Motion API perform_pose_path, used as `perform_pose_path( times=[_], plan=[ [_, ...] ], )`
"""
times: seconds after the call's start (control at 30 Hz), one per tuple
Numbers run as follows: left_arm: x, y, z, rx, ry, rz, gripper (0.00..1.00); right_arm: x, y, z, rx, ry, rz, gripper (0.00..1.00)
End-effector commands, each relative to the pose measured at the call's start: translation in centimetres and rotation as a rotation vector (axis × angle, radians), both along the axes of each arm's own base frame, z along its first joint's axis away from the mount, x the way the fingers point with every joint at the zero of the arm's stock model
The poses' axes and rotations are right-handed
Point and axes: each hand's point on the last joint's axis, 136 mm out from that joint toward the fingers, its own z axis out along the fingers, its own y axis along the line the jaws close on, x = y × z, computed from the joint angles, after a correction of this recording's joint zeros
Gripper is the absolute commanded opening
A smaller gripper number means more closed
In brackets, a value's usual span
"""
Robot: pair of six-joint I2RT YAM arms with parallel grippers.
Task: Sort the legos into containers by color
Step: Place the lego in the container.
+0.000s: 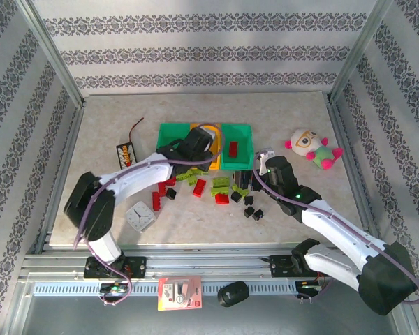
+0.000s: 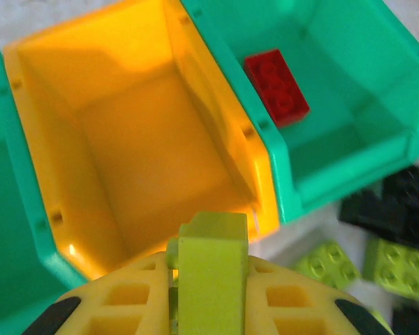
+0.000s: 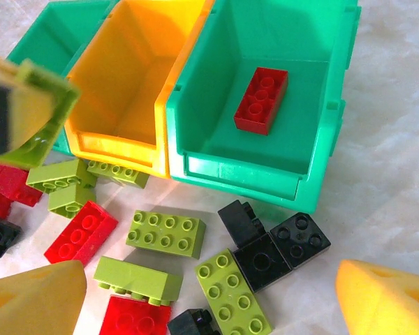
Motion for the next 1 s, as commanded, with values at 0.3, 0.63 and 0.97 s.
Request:
perform_pose_path(
  times=[0.3, 0.63, 0.97],
  plan=[
    [8.2, -1.1, -2.8, 0.047, 0.020, 0.004, 0.27, -0.6, -0.8, 1.1, -0.005, -0.021, -0.027, 0.92],
    [6.1, -0.1, 1.5, -0.061, -0.047, 0.026, 0.78, -1.4, -1.5, 0.1, -0.047, 0.032, -0.041, 0.92],
    [-2.5, 4.8, 0.9, -0.143, 0.048, 0.111, 0.99, -2.1, -0.5, -1.4, -0.034, 0.109, -0.021, 0.92]
  ],
)
